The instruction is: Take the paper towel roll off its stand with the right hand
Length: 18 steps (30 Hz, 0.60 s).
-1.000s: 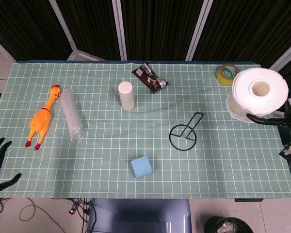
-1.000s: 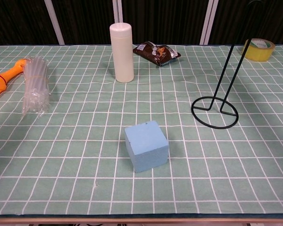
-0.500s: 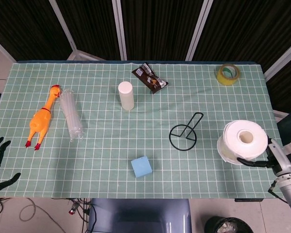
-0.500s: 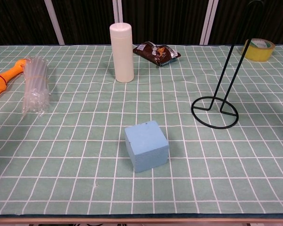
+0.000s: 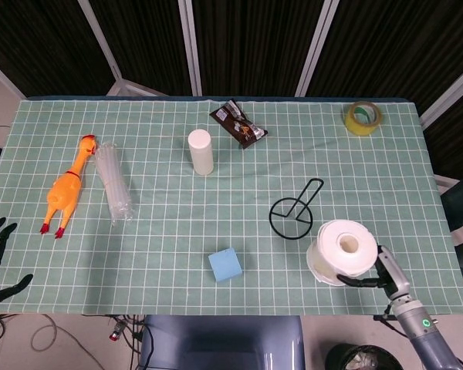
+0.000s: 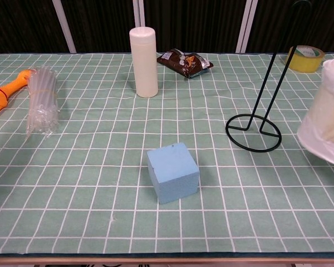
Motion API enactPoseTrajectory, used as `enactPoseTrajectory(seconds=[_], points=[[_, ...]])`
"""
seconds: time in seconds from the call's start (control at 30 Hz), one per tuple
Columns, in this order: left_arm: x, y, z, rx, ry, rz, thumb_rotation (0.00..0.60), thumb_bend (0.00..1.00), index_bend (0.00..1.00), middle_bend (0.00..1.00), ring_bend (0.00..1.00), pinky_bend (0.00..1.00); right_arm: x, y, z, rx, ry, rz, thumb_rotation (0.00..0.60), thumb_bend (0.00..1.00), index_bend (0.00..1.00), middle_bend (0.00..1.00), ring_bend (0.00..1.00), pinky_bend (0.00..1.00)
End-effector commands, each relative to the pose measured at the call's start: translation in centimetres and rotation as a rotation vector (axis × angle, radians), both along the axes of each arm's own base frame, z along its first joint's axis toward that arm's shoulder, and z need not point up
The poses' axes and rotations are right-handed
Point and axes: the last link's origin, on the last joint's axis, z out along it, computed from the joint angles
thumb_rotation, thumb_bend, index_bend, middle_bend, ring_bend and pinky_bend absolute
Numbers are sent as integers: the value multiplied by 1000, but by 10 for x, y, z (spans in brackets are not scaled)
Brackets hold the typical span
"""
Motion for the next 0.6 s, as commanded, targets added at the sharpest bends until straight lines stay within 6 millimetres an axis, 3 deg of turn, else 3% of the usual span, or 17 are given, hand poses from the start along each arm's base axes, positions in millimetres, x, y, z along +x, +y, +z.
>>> enactPoseTrajectory(seconds=[0.03,0.4,0.6], points=[[0,0,0,-2,1,0,600,48,141,43,0,0,-2,1,-24,19,15,-14,600,0,217,178,0,0],[0,0,-1,-3,5,1,600,48,141,43,0,0,-7,-12,-55,-25,53,-52,600,0,217,176,0,0],[0,0,-1,-2,5,1,600,48,141,43,0,0,-7,-12,-60,-42,66,-47,600,0,158,75,0,0]])
